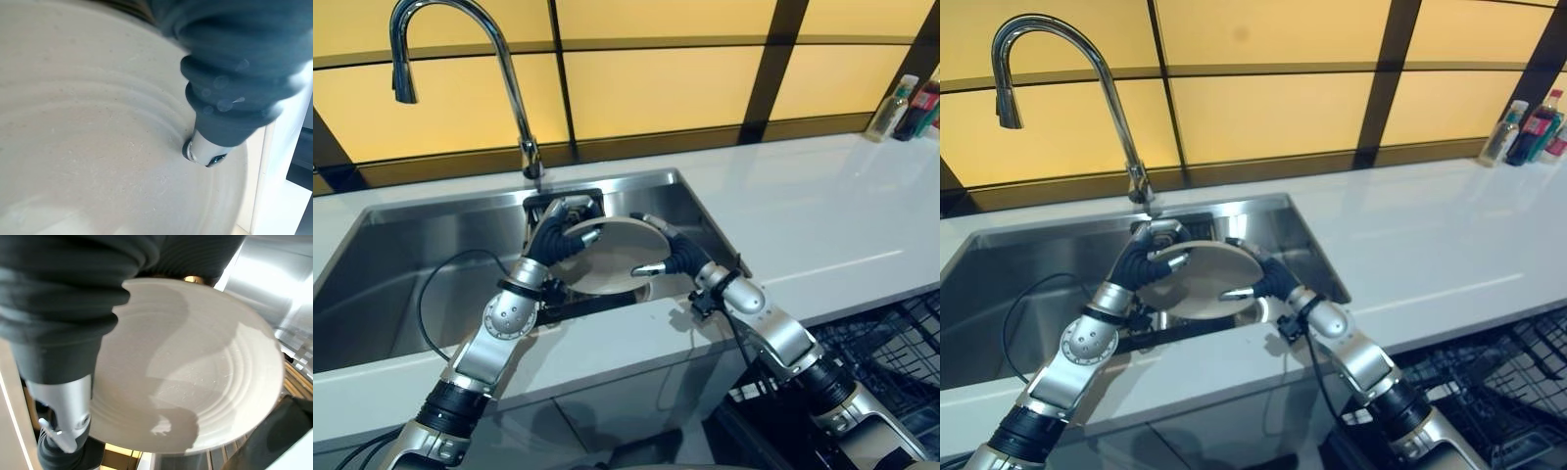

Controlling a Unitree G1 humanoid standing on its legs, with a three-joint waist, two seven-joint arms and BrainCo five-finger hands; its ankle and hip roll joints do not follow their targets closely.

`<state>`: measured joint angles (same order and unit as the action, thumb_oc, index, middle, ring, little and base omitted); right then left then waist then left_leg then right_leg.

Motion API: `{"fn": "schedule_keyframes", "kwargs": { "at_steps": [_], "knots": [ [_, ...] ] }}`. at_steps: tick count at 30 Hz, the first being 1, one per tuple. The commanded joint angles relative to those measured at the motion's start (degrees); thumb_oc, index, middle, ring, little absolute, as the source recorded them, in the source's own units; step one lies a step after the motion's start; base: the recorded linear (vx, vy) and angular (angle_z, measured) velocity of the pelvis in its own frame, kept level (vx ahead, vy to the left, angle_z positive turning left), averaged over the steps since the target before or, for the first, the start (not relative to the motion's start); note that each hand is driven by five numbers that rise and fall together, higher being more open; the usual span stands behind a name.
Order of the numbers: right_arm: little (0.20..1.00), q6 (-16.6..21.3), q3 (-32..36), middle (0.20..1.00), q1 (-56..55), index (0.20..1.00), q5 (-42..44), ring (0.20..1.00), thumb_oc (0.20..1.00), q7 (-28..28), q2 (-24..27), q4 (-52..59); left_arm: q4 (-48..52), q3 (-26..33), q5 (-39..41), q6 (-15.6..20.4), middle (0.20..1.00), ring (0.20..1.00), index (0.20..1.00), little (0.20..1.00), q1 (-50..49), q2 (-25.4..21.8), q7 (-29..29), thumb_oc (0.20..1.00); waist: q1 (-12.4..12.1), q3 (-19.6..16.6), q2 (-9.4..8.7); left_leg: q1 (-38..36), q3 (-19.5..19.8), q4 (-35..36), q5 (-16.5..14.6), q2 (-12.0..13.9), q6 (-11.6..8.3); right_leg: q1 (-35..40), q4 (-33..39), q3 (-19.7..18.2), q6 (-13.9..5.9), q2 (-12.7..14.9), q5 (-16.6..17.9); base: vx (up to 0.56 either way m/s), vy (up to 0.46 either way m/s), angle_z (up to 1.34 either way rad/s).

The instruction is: Pick up plates and place into dishwasher.

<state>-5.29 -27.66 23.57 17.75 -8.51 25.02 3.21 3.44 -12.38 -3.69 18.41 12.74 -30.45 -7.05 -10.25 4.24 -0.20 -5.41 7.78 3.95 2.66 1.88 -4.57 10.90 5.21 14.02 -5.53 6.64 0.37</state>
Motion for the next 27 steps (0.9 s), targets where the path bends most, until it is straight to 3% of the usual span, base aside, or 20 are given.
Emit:
{"fn": "schedule_keyframes", "kwargs": {
  "at_steps": [1, 12, 13, 15, 27],
  "knots": [
    [1.000, 2.7, -2.9, 1.000, 6.2, 1.000, 3.6, 1.000, 1.000, -2.6, -1.6, -0.1, 0.9, -1.6, 1.0, 2.7, 0.200, 0.200, 0.200, 0.200, 6.5, -0.7, -0.3, 0.200, 0.3, -2.8, -1.63, 0.2, -3.3, -1.1, -5.3, -2.2, 2.75, -2.5, -1.7, 0.1, 0.74, -1.7, -3.5, 0.00, 0.000, 0.00],
    [1.000, 2.3, -5.2, 1.000, 7.5, 1.000, 3.4, 1.000, 1.000, -2.3, -4.5, -0.8, 0.8, -2.9, 0.1, 2.6, 0.200, 0.200, 0.200, 0.200, 6.2, 0.2, 0.0, 0.200, -0.2, -2.1, -1.70, -0.1, -3.1, -1.7, -5.8, -2.4, 3.08, -2.2, -2.0, -0.2, 0.95, -1.8, -3.7, 0.00, 0.000, 0.00],
    [0.699, 2.3, -5.3, 0.699, 7.6, 0.699, 3.2, 0.699, 0.699, -2.4, -4.4, -0.9, 0.7, -3.0, 0.3, 2.6, 0.200, 0.200, 0.200, 0.200, 6.2, 0.1, -0.1, 0.200, -0.2, -2.1, -1.69, -0.1, -3.2, -1.7, -5.8, -2.4, 3.08, -2.2, -2.0, -0.2, 0.92, -1.7, -3.7, 0.00, 0.000, 0.00],
    [0.200, 2.5, -5.3, 0.200, 7.4, 0.200, 3.0, 0.200, 0.200, -2.1, -4.1, -1.0, 0.9, -2.9, 0.7, 2.2, 0.200, 0.200, 0.200, 0.200, 6.0, 0.1, -0.1, 0.200, -0.3, -2.0, -1.71, -0.1, -3.2, -1.7, -5.8, -2.4, 3.07, -2.2, -2.0, -0.1, 0.88, -1.7, -3.7, 0.00, 0.000, 0.00],
    [0.200, 2.4, -3.2, 0.200, 6.1, 0.200, 2.1, 0.200, 0.200, -0.3, -3.0, -0.6, 0.8, -2.2, 0.5, 2.5, 0.200, 0.200, 0.200, 0.200, 5.3, 0.2, -0.8, 0.200, 0.1, -1.7, -1.69, -0.5, -3.6, -1.3, -5.7, -2.4, 3.21, -2.2, -2.4, 0.4, 0.87, -1.6, -3.8, 0.00, 0.000, 0.00]
  ]
}}
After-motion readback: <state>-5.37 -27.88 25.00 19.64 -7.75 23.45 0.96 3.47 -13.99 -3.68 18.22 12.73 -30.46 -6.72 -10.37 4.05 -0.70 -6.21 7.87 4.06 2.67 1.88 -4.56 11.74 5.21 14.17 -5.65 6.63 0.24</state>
